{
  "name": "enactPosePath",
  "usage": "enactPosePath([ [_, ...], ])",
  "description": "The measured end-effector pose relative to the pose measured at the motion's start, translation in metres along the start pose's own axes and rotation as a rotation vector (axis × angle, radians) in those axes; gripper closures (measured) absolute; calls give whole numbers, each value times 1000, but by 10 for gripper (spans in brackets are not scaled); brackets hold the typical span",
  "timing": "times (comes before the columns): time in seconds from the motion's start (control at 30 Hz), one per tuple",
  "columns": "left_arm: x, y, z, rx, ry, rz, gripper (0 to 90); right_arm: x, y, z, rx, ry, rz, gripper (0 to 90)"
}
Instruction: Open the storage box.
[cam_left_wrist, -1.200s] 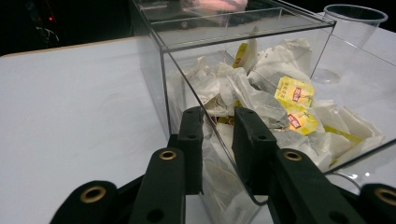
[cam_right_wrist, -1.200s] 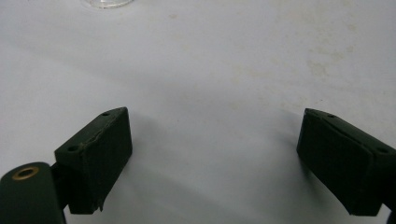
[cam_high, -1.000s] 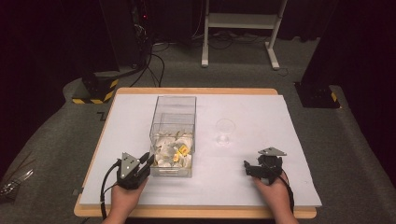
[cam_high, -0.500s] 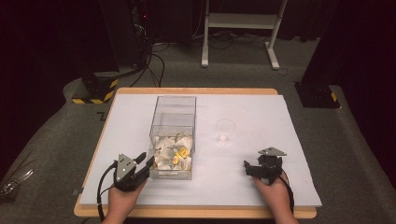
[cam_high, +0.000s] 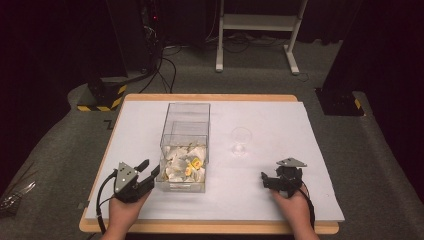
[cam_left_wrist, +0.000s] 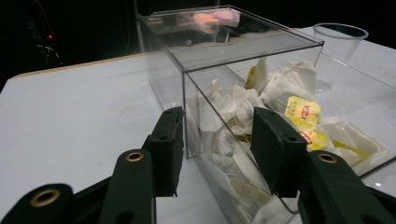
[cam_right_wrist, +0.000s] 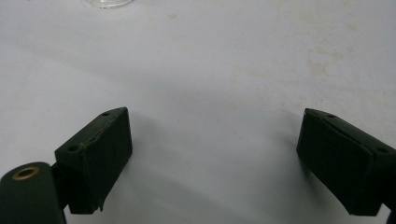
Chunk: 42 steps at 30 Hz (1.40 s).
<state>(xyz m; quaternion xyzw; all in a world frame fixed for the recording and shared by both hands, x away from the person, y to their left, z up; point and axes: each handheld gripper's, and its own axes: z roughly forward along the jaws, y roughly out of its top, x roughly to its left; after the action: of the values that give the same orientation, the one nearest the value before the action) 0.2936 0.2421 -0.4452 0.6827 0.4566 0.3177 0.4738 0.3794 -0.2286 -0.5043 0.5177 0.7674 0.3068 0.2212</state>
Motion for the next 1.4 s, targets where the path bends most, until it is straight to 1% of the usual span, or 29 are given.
enactPosePath([
  [0.17, 13, -4, 3, 14, 24, -10, 514, 0, 0, 0, 0, 0, 0, 103],
  [0.27, 23, -8, 8, 42, 45, -7, 499, 0, 0, 0, -2, 1, 1, 103],
  [0.4, 35, -14, 14, 76, 64, -14, 484, 0, 0, 0, -2, 1, 1, 103],
  [0.53, 45, -19, 19, 109, 77, -4, 479, 0, 0, 0, -1, 0, 1, 104],
  [0.67, 55, -27, 26, 158, 79, 0, 468, 0, 0, 0, 0, 0, 1, 103],
  [0.73, 60, -32, 31, 185, 89, 4, 463, 0, 0, 0, -1, 0, 1, 103],
  [0.77, 64, -37, 36, 220, 93, 2, 459, 0, 0, 0, 0, 1, 1, 104],
  [0.8, 64, -37, 36, 220, 93, 2, 457, 0, 0, 0, 0, 1, 1, 104],
  [0.83, 65, -40, 39, 247, 92, 1, 457, 0, 0, 0, -1, 0, 1, 103],
  [0.87, 66, -42, 40, 260, 95, 8, 450, 0, 0, 0, 0, 0, 1, 104],
  [0.93, 68, -45, 43, 279, 97, 10, 441, 0, 0, 0, 0, 0, 1, 104],
  [1.0, 69, -47, 46, 288, 93, 2, 433, 0, 0, 0, -2, 0, 3, 105],
  [1.03, 69, -47, 47, 299, 92, 8, 430, -1, 0, 0, -4, 4, 2, 108],
  [1.07, 68, -47, 47, 298, 90, 9, 412, -1, 0, 0, -5, 9, 7, 110],
  [1.13, 68, -47, 46, 297, 87, 7, 408, -1, 0, 0, -8, 9, 8, 111],
  [1.27, 69, -47, 50, 333, 86, -4, 384, 0, 0, 0, -3, 2, 3, 110],
  [1.3, 69, -47, 52, 356, 84, 6, 358, 0, 0, 0, -6, -1, -2, 113],
  [1.37, 69, -47, 52, 356, 86, -1, 355, 0, 0, -1, -6, -3, -3, 119],
  [1.4, 69, -47, 52, 357, 90, -5, 344, 1, 0, -1, -10, -2, -15, 134],
])
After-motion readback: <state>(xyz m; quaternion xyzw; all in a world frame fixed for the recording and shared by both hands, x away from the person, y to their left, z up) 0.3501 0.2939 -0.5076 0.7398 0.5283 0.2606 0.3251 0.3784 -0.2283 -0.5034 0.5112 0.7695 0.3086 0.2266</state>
